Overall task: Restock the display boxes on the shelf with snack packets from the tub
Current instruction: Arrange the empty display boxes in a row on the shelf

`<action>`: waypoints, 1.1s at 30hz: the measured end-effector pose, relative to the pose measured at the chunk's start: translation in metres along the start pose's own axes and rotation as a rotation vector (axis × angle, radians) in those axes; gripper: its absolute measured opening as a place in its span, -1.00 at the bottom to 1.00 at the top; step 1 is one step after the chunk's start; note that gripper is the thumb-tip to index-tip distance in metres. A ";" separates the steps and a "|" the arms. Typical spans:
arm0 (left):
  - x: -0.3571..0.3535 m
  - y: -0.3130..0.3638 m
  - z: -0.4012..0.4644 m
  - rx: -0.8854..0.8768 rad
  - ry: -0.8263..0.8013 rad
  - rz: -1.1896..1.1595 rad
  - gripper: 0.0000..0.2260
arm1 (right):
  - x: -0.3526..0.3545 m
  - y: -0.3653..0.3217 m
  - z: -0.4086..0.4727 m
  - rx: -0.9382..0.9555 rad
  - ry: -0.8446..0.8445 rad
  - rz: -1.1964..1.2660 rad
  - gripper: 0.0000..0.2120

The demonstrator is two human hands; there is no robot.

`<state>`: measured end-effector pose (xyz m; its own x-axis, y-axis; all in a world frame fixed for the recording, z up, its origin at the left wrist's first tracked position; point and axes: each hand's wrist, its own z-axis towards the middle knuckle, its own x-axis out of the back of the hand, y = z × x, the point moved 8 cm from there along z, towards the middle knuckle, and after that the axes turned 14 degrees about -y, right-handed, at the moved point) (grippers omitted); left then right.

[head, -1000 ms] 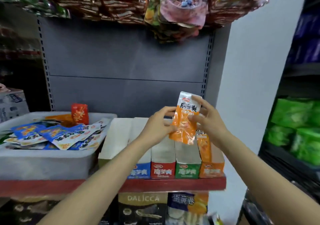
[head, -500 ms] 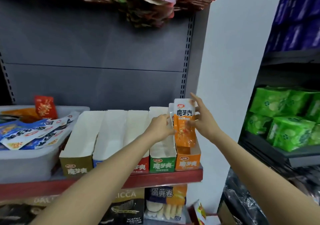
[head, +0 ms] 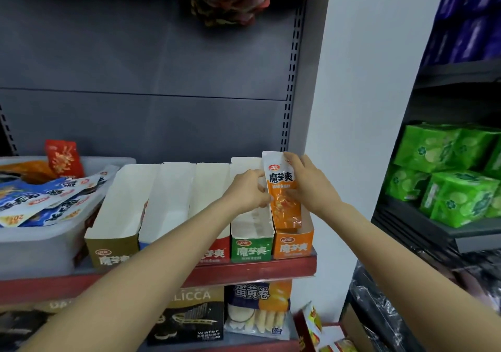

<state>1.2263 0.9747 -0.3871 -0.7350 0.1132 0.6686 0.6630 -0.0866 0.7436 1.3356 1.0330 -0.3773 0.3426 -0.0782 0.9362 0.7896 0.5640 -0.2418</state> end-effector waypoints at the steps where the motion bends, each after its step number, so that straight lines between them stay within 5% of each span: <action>1: 0.000 0.000 0.001 0.001 0.002 0.007 -0.54 | 0.000 0.000 -0.001 -0.003 0.016 -0.038 -0.29; 11: 0.002 0.000 -0.002 -0.012 0.048 0.055 -0.58 | 0.000 -0.002 -0.005 -0.046 0.014 -0.071 -0.30; 16: 0.045 0.010 -0.039 -0.132 0.323 0.114 -0.79 | 0.023 -0.034 -0.015 0.080 0.136 0.109 -0.56; 22: 0.116 -0.022 -0.121 -0.162 0.558 0.099 -0.90 | 0.016 -0.137 -0.008 0.311 0.031 0.245 -0.75; 33: 0.286 -0.183 -0.247 0.238 0.810 0.156 -0.90 | -0.068 -0.365 0.077 0.476 -0.263 0.357 -0.64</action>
<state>0.8598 0.7781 -0.3296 -0.4475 -0.6319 0.6329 0.7107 0.1783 0.6805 0.9847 0.8957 -0.3333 0.3583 0.3518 0.8648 0.3173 0.8252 -0.4672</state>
